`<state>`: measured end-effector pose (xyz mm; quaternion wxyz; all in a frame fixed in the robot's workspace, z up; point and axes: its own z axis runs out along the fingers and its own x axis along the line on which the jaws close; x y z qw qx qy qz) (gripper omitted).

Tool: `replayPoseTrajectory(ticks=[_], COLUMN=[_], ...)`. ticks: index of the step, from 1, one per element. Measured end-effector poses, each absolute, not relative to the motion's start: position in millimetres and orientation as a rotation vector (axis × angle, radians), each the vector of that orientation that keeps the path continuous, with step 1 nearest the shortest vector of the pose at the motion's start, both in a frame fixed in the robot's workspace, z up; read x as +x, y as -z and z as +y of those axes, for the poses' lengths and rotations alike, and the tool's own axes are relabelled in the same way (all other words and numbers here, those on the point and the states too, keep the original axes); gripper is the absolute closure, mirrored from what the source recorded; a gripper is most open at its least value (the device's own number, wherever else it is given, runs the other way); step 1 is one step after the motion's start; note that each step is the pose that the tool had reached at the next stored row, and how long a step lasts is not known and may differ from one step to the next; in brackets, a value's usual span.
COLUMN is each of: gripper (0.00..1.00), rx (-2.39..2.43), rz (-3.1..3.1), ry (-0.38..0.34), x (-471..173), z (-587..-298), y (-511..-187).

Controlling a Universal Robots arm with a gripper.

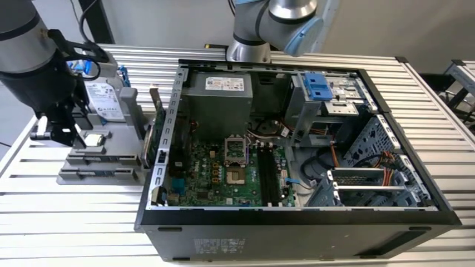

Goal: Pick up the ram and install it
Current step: 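Pick up the ram and move it above insertion slot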

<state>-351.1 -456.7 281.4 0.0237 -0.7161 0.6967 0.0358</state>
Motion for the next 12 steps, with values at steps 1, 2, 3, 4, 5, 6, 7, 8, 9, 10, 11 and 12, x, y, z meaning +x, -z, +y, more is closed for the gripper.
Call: replayPoseTrajectory(ticks=[1,2,3,4,5,6,7,8,9,10,11,12], gripper=[0.00,0.00,0.00,0.00,0.00,0.00,0.00,0.00,0.00,0.00,0.00,0.00], rx=[-2.213,-2.210,-2.206,-2.203,-2.201,-2.200,-2.199,-2.199,-2.199,-2.198,-2.199,-2.199], rz=[2.159,2.163,2.166,2.169,2.171,2.173,2.174,2.175,2.175,2.175,2.175,2.175], ry=[-0.111,-0.111,-0.110,-0.110,-0.110,-0.110,-0.111,-0.111,-0.111,-0.111,-0.111,-0.112], x=[-351.1,-351.2,-351.2,-351.1,-351.1,-351.0,-350.9,-350.6,-350.2,-349.6,-348.9,-348.0], z=[-456.8,-457.0,-457.2,-457.3,-457.4,-457.5,-457.7,-457.9,-458.2,-458.5,-458.8,-459.3], y=[-280.2,-279.0,-277.6,-276.2,-274.9,-273.5,-272.1,-270.6,-268.8,-267.2,-265.7,-263.9])
